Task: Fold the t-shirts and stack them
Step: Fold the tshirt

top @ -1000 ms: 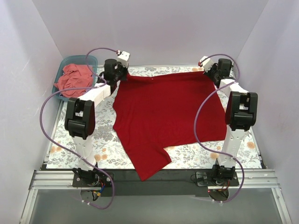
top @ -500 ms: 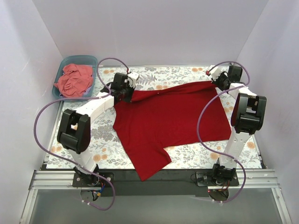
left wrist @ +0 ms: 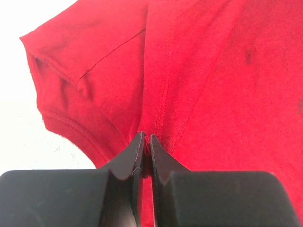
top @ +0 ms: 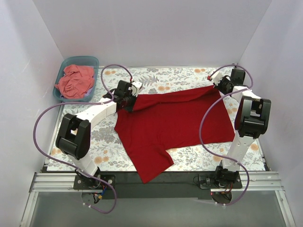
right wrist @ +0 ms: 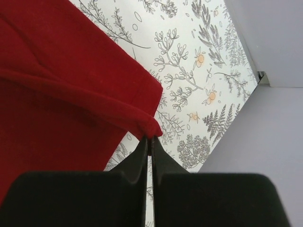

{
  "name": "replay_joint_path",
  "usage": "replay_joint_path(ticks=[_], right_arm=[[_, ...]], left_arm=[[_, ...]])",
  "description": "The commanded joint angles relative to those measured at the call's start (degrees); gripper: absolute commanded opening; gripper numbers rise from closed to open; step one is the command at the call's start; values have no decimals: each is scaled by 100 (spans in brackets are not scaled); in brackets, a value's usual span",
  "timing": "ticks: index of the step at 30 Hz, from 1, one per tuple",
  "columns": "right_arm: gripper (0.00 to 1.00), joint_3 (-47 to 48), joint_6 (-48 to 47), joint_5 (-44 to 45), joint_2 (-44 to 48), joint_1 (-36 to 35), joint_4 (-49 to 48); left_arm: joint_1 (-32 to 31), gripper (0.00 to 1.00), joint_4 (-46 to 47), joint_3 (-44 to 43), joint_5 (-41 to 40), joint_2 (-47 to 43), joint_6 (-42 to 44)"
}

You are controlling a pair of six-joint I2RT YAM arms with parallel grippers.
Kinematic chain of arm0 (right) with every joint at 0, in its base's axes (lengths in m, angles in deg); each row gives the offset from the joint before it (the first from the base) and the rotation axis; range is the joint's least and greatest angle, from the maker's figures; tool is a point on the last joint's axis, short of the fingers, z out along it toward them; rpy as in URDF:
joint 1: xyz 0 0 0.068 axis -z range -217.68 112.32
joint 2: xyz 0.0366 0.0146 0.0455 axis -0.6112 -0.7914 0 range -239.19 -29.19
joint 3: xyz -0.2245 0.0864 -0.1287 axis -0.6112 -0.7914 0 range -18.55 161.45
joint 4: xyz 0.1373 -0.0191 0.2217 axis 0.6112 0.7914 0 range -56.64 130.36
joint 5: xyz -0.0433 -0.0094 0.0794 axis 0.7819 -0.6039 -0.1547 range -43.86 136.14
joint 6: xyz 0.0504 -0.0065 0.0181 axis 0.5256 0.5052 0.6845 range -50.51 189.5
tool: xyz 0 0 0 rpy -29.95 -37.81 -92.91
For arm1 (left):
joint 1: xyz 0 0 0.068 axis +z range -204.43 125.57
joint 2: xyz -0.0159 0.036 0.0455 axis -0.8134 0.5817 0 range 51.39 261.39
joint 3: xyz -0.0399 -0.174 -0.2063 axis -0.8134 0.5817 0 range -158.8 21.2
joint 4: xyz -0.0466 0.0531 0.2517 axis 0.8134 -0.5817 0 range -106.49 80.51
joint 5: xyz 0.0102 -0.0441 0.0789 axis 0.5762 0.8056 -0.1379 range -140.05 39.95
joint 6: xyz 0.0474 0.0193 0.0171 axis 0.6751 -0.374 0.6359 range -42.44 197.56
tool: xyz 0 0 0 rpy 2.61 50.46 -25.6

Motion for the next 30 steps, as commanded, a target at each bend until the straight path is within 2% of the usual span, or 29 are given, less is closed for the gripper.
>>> replay_joint_path(ticks=[1,6,15,21,26,28,29,30], right_arm=[[1,-82,-243,-117,422,83,-70],[1,-109,-260,-117,422,127,-52],[1,-214,-409,-91,290,136,9],[1,-644,-743,-109,501,145,27],[1,-566,-673,-73,413,153,36],[1,-574,-717,-30,413,153,79],[6,-583,-769,40,422,153,114],[12,-575,-848,84,430,153,150]], left_arm=[[21,0,-147,-112,-21,-515,10],[29,0,-454,-208,277,-745,54],[-85,0,-806,-305,629,-420,-86],[-94,0,-1131,46,901,-630,151],[-94,1,-1211,38,1087,-561,-7],[-94,9,-1411,-84,1305,-456,28],[-94,15,-1465,-76,1428,-481,72],[-94,31,-1483,-59,1525,-542,90]])
